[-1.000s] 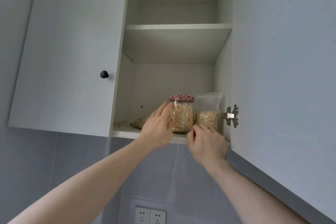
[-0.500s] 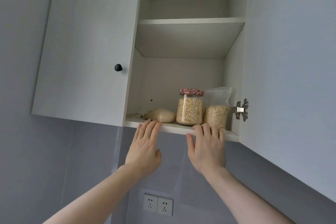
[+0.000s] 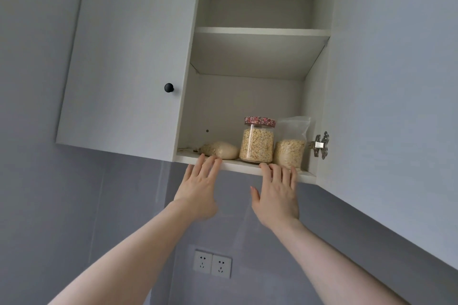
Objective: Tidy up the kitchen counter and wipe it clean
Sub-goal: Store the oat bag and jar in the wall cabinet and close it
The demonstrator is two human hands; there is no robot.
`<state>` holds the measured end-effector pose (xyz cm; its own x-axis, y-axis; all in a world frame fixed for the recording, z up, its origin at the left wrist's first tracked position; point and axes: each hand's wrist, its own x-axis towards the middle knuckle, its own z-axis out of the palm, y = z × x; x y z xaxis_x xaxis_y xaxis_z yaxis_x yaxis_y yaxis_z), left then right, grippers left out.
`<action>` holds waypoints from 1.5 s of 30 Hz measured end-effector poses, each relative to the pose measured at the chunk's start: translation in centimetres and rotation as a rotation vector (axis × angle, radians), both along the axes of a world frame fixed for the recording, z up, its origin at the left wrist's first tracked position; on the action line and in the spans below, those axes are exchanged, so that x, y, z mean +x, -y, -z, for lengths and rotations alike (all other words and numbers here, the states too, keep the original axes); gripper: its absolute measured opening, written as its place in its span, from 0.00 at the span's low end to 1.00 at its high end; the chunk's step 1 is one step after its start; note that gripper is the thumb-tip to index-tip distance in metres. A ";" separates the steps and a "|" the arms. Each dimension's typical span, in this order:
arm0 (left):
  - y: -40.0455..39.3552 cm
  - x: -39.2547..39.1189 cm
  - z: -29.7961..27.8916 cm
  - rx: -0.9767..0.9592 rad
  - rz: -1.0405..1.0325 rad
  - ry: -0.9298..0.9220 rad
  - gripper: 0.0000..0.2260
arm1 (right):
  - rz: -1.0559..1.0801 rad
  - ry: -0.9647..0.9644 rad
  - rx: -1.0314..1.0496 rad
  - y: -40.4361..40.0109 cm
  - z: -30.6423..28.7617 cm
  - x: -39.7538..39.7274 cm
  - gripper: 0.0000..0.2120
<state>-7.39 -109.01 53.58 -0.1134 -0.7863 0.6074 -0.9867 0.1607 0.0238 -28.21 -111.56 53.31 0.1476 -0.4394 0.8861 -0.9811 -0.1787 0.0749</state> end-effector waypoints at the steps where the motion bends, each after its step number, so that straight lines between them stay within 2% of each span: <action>1: -0.2 0.2 -0.3 0.023 -0.001 0.009 0.45 | 0.006 -0.015 0.021 -0.1 -0.1 -0.3 0.33; 7: -4.3 1.3 0.1 0.161 -0.003 -0.025 0.43 | 0.012 -0.076 0.183 -2.1 0.2 0.4 0.48; 11: -6.7 0.7 1.7 0.163 -0.012 -0.083 0.44 | -0.019 -0.115 0.345 -3.8 0.9 0.6 0.54; 15: -9.2 -1.3 2.2 0.054 0.034 -0.195 0.40 | -0.150 -0.184 0.451 -6.9 3.1 -0.9 0.49; 23: -18.2 -6.3 0.8 -0.229 0.144 -0.455 0.30 | -0.524 -0.206 0.437 -15.2 5.8 -7.6 0.35; 27: -23.8 -10.2 0.3 -0.358 0.224 -0.587 0.23 | -0.610 -0.196 0.430 -19.5 6.6 -12.9 0.29; 32: -31.1 -15.7 -2.1 -0.472 0.378 -0.640 0.18 | -0.651 -0.112 0.351 -22.8 5.6 -18.7 0.25; 36: -35.6 -19.9 -4.0 -0.460 0.447 -0.614 0.24 | -0.681 -0.003 0.308 -25.1 4.1 -21.8 0.25; 41: -37.8 -23.9 -5.1 -0.460 0.308 -0.477 0.35 | -0.736 0.129 0.252 -27.2 2.8 -24.4 0.28; 43: -37.6 -24.4 -5.0 -0.486 0.252 -0.438 0.35 | -0.756 0.160 0.241 -27.8 2.6 -25.2 0.30; 45: -37.3 -24.3 -4.9 -0.514 0.219 -0.437 0.29 | -0.767 0.169 0.228 -28.0 2.4 -25.6 0.31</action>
